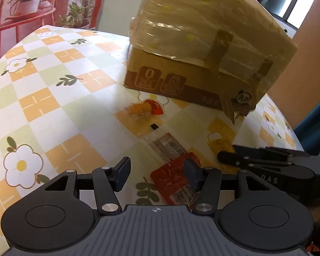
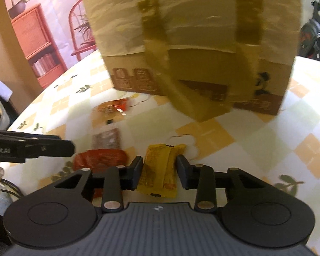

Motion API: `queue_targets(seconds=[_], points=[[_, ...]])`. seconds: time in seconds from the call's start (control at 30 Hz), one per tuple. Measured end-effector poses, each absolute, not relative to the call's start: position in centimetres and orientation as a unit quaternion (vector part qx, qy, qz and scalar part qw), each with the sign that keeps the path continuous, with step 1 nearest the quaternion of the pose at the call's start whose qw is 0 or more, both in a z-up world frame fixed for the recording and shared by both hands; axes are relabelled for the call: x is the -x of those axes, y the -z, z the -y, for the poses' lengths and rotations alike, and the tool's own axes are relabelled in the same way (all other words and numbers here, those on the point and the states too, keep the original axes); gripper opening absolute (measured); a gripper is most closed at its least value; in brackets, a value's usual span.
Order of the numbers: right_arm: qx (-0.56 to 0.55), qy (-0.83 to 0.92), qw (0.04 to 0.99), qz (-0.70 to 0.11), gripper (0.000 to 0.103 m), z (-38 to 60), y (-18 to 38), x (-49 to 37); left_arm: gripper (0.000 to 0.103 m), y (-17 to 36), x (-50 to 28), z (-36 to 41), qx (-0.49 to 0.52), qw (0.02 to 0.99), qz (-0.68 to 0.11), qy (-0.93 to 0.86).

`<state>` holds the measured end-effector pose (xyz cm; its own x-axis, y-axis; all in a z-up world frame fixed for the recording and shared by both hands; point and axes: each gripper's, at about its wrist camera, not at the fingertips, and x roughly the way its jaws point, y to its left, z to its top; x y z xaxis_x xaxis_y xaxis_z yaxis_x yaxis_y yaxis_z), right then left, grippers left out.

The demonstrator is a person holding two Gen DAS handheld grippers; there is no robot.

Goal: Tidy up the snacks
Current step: 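Close the right tool on the yellow pack while the left tool closes on the red pack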

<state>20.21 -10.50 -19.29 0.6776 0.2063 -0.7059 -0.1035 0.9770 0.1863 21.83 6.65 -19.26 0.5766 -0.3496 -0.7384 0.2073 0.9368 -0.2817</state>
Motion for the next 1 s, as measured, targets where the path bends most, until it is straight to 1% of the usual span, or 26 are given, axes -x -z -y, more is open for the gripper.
queue_targets(seconds=[0.2, 0.47, 0.53, 0.6, 0.77, 1.0], points=[[-0.056, -0.067, 0.927, -0.365, 0.037, 12.7, 19.8, -18.7, 0.058, 19.5, -21.9, -5.6, 0.069, 0.88, -0.438, 0.171], [-0.043, -0.07, 0.937, -0.339, 0.037, 12.6, 20.5, -17.9, 0.06, 20.3, -22.1, -3.4, 0.035, 0.871, -0.454, 0.184], [-0.046, -0.073, 0.938, -0.336, 0.037, 12.8, 20.5, -17.9, 0.065, 20.3, -22.1, -3.1, 0.032, 0.869, -0.456, 0.189], [-0.045, -0.074, 0.939, -0.334, 0.037, 12.8, 20.6, -17.9, 0.067, 20.4, -22.1, -2.7, 0.024, 0.87, -0.455, 0.189], [-0.049, -0.078, 0.939, -0.332, 0.037, 13.1, 20.6, -17.7, 0.068, 20.3, -22.2, -2.3, 0.014, 0.872, -0.454, 0.185], [-0.051, -0.079, 0.939, -0.331, 0.037, 13.1, 20.5, -17.6, 0.068, 19.4, -23.2, -1.6, -0.015, 0.879, -0.429, 0.207]])
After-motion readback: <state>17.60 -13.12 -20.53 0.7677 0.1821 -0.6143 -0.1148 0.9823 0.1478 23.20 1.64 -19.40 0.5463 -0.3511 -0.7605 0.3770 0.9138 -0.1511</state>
